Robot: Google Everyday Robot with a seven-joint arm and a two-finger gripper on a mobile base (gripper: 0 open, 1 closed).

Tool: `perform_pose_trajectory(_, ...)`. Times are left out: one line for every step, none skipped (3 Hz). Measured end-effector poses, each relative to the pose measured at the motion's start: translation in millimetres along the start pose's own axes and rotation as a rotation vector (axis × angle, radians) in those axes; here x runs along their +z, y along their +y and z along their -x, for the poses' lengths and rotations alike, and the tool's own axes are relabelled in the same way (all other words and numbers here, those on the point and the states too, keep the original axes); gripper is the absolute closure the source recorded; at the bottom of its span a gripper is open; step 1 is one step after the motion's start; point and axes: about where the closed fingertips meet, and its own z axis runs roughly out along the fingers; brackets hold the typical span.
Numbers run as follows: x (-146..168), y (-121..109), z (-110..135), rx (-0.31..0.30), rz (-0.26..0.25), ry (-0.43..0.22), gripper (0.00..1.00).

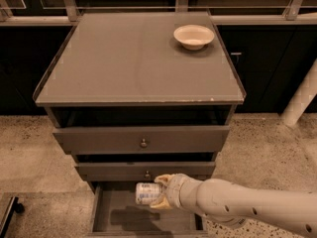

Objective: Pick blue plastic bottle from bottom drawer and place on counter

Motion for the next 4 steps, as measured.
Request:
perform_pose_trajectory(-6,-7,5,-0.025,-0.004,-0.020,1.00)
perform_pose_trajectory(-24,-21,19,-0.080,0.034,-0.008,1.00)
perform_pose_trajectory(-59,-59,53,-0.200,0.059,0.027,1.00)
perform_pose_trajectory(-97,-97,90,-0.303,0.060,0.059,1.00)
